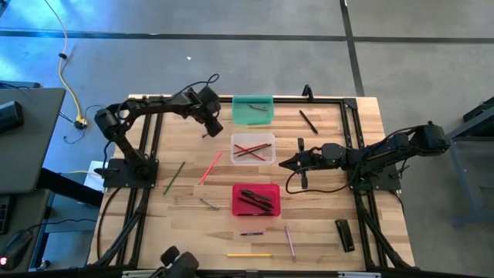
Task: Sort crayons/erasers/pens/pencils in bins
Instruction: Put the top blue crayon into the green bin
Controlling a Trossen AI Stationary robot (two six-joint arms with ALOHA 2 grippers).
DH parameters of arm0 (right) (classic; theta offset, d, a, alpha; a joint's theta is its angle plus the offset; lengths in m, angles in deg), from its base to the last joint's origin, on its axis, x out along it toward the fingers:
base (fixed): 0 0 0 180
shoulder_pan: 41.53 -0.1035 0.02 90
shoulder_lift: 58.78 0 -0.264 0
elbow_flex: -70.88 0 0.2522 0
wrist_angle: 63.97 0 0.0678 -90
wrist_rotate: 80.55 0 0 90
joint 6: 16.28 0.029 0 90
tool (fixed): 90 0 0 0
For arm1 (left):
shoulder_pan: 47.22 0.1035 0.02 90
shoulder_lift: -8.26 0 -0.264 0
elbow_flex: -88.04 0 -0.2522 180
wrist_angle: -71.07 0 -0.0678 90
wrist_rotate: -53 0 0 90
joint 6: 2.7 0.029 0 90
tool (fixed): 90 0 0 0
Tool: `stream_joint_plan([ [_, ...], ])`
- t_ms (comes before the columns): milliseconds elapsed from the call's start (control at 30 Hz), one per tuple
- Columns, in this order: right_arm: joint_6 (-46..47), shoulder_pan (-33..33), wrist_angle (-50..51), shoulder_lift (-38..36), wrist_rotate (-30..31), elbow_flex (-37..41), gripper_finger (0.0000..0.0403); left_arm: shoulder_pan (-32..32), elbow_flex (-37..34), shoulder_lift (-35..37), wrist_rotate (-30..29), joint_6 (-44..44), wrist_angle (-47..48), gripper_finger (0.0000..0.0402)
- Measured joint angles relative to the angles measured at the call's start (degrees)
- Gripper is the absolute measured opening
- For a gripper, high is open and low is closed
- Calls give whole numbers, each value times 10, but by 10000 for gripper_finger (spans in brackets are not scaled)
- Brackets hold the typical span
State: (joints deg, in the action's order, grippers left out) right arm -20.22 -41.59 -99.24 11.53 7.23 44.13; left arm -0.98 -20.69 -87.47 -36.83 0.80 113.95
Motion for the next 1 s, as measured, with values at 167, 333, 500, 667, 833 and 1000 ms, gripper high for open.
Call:
stream_joint_plan([
  [167,0,0,0,0,0,0,0,-1,11,35,12,22,97,117],
  [333,0,0,1,0,0,0,0,0,-48,44,44,18,111,122],
  [500,0,0,3,0,0,0,0,-6,-110,44,37,11,28,124],
  [667,-2,0,3,0,0,0,0,-7,-118,44,7,12,-4,124],
  [833,-2,0,3,0,0,0,0,-2,-118,44,0,15,-27,124],
  [1000,-1,0,3,0,0,0,0,-1,-118,20,2,16,-33,124],
])
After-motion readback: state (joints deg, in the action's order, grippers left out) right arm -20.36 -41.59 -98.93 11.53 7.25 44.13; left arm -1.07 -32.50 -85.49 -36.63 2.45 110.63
